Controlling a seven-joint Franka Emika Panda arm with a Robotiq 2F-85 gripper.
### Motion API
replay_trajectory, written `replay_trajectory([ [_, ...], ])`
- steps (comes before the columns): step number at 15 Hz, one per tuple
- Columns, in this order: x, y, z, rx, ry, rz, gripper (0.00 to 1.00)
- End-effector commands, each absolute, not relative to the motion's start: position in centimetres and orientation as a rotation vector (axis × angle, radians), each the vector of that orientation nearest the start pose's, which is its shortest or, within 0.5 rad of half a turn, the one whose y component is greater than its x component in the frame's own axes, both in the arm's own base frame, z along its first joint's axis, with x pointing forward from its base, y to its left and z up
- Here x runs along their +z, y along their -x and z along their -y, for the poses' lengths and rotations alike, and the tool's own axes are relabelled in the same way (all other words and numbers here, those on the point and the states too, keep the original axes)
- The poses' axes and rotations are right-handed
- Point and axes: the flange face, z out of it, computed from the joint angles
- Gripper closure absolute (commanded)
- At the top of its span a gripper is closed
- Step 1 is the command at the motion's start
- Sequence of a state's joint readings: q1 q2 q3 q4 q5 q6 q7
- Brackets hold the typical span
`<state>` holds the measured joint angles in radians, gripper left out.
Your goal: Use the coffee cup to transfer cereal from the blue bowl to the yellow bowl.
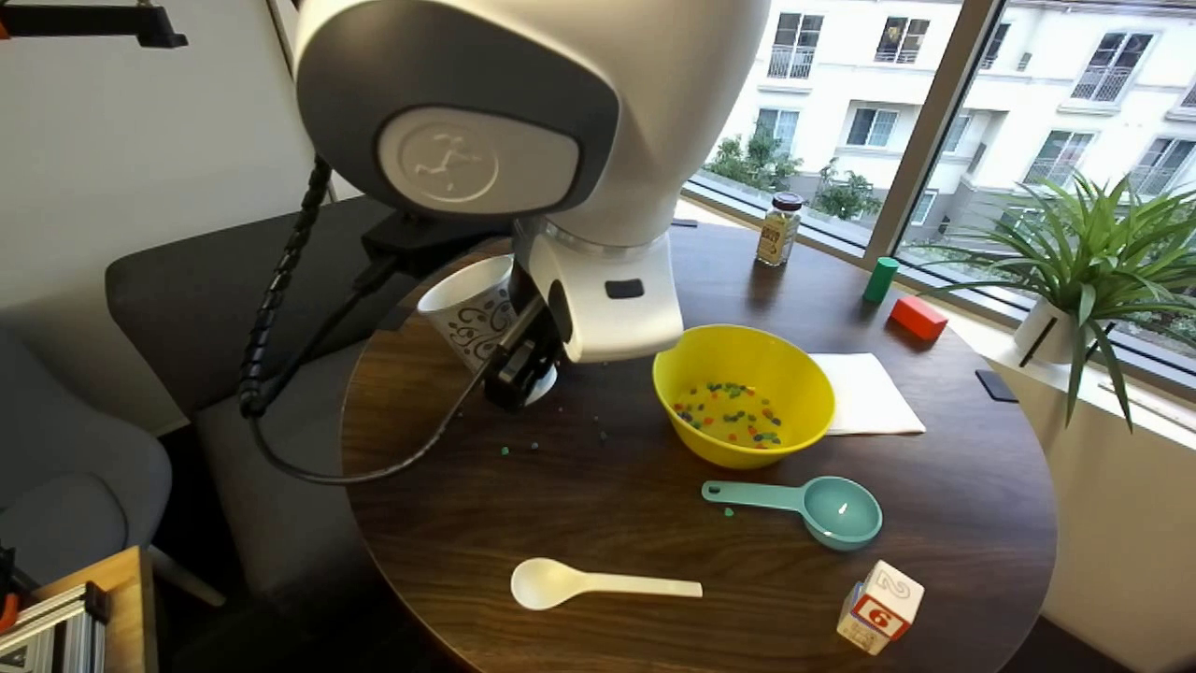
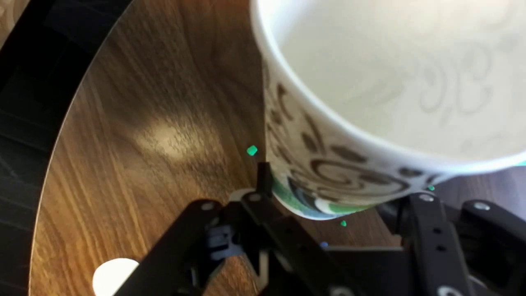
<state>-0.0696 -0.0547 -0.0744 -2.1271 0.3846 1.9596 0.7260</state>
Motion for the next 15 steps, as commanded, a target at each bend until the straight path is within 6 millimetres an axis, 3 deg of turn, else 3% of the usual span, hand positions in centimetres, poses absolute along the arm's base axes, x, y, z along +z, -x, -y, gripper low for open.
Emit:
replay_trajectory([
  [1, 40.5, -50.8, 5.0, 0.400, 2.412, -1.391, 0.64],
  [15, 36.8, -48.8, 6.0, 0.725, 2.254, -1.304, 0.64],
])
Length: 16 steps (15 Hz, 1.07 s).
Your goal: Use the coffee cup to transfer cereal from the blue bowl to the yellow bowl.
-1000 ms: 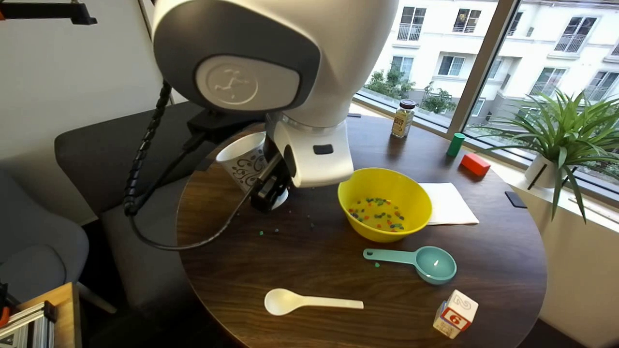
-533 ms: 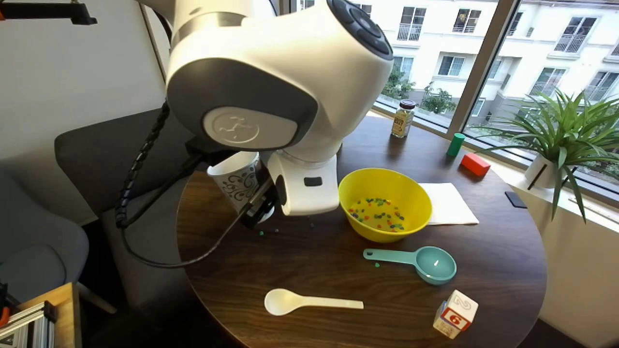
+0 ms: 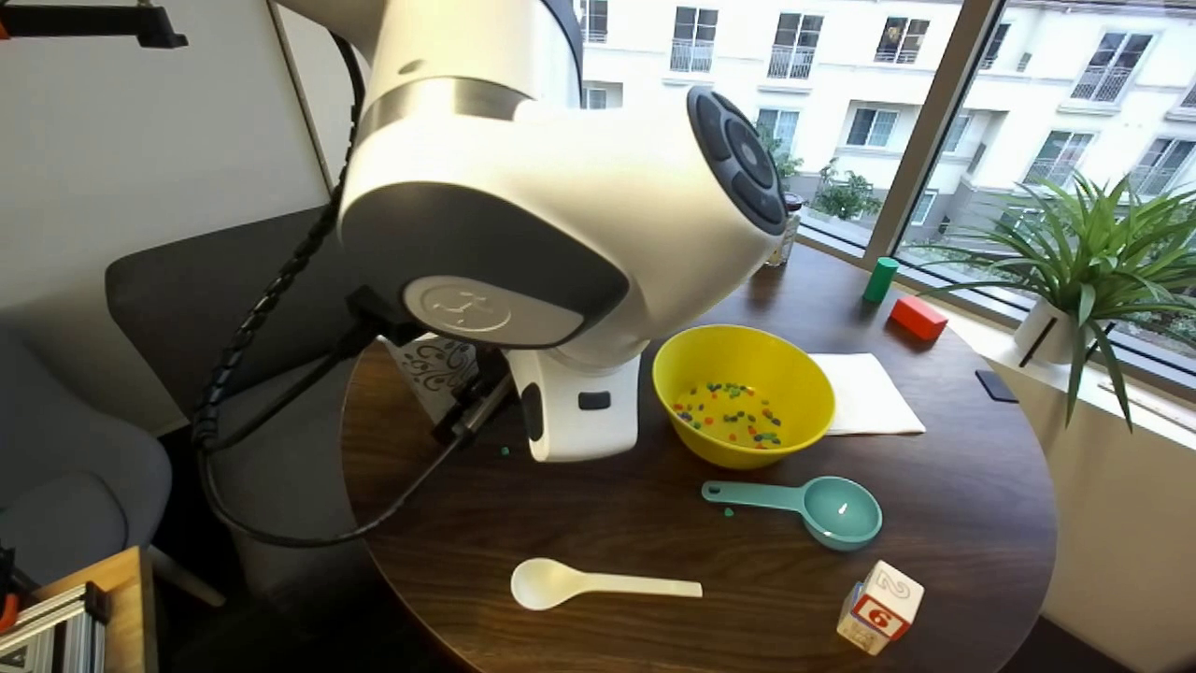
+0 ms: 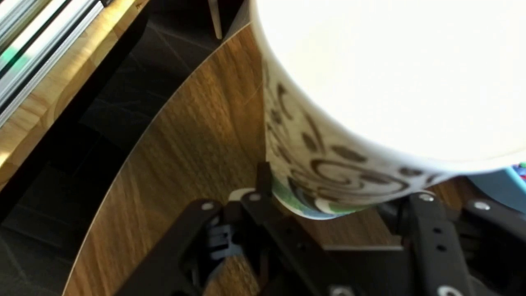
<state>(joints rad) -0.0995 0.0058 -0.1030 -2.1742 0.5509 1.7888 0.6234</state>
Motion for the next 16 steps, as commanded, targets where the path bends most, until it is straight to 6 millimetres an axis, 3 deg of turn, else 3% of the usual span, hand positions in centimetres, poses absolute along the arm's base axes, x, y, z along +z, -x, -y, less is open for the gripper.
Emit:
replay_trajectory([
  [1, 36.6, -48.6, 6.1, 0.747, 2.257, -1.309, 0.64],
  [9, 34.3, -48.3, 7.1, 0.790, 2.363, -1.368, 0.64],
  [16, 33.7, -48.3, 7.5, 0.806, 2.406, -1.358, 0.64],
])
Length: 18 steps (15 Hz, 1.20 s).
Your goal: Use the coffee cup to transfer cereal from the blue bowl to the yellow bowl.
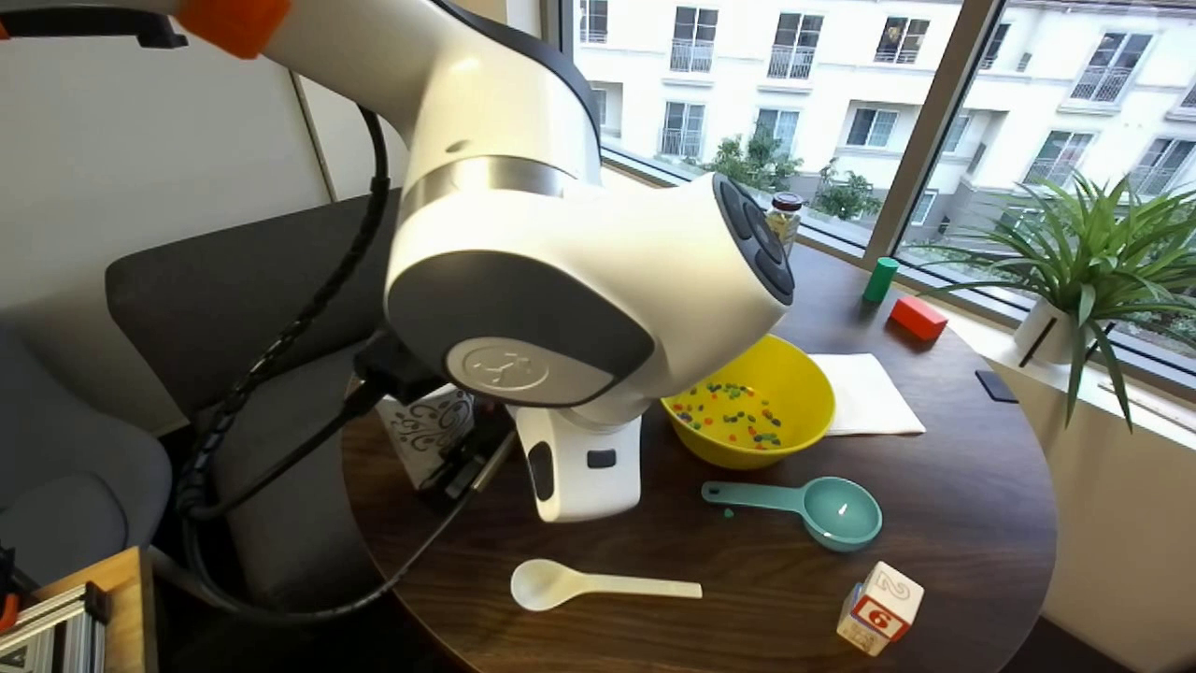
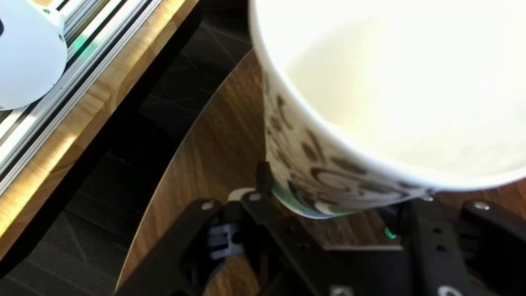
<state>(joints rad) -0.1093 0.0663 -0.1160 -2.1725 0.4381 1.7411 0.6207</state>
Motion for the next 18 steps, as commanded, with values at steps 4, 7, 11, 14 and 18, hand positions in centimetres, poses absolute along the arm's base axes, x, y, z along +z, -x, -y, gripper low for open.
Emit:
replay_trajectory([
  [4, 33.9, -48.3, 7.6, 0.797, 2.430, -1.356, 0.15],
  [7, 34.3, -48.2, 7.8, 0.779, 2.481, -1.367, 0.01],
  [11, 34.8, -48.2, 8.3, 0.756, 2.552, -1.394, 0.00],
  [14, 36.0, -48.2, 8.8, 0.715, 2.608, -1.430, 0.00],
  [18, 39.2, -48.7, 9.2, 0.532, 2.707, -1.509, 0.00],
])
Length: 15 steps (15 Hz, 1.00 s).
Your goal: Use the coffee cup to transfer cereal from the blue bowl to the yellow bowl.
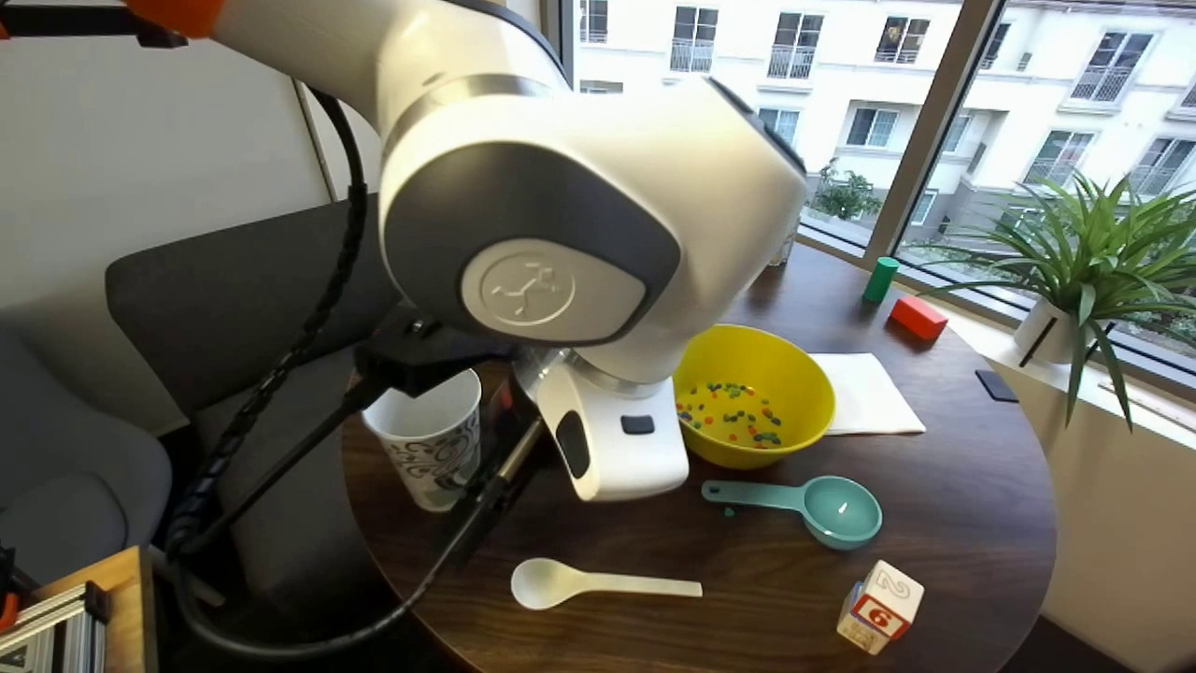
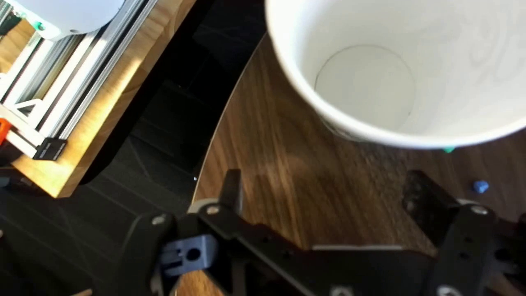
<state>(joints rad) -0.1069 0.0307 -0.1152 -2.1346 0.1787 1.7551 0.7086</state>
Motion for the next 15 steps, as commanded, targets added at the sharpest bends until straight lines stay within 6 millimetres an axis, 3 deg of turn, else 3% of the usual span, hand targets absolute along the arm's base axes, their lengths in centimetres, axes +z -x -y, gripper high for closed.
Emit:
replay_trajectory([
  [1, 40.2, -48.9, 9.2, 0.478, 2.732, -1.528, 0.00],
  [6, 45.5, -49.6, 7.1, 0.163, 2.898, -1.509, 0.00],
  [9, 48.4, -49.8, 4.8, -0.031, 2.970, -1.437, 0.00],
  [10, 47.1, -50.2, 6.1, 0.081, 2.936, -1.451, 0.00],
  [15, 47.3, -50.2, 6.1, 0.068, 2.937, -1.453, 0.00],
])
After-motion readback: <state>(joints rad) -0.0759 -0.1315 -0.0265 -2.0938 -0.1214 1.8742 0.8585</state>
